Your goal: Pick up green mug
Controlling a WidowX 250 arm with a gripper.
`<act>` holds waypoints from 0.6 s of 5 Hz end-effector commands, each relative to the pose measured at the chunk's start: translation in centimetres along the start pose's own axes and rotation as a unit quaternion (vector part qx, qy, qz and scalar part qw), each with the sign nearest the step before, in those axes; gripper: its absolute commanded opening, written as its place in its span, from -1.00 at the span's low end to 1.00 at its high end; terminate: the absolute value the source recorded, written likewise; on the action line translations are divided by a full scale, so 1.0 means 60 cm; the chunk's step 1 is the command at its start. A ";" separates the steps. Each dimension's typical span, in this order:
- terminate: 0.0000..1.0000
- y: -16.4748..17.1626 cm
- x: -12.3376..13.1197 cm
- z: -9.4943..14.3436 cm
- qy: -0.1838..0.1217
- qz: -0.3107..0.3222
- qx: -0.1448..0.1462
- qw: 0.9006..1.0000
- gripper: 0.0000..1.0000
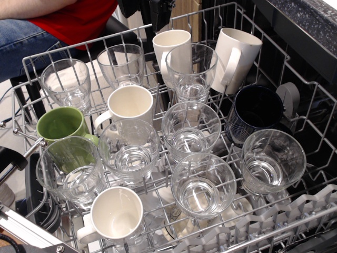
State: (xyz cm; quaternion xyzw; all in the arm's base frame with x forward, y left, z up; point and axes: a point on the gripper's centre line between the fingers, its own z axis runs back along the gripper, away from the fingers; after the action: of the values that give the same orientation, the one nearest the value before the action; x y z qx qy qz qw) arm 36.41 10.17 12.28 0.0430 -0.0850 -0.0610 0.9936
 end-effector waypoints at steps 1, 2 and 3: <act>-1.00 0.000 0.000 0.000 0.000 0.000 0.000 1.000 1.00; -1.00 0.017 -0.023 -0.004 0.000 -0.038 -0.006 0.999 1.00; -1.00 0.051 -0.047 -0.017 0.020 -0.076 -0.005 0.997 1.00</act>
State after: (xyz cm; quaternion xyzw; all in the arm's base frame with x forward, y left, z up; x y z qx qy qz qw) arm 33.64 14.23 9.56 0.0426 -0.0449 -0.1148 0.9915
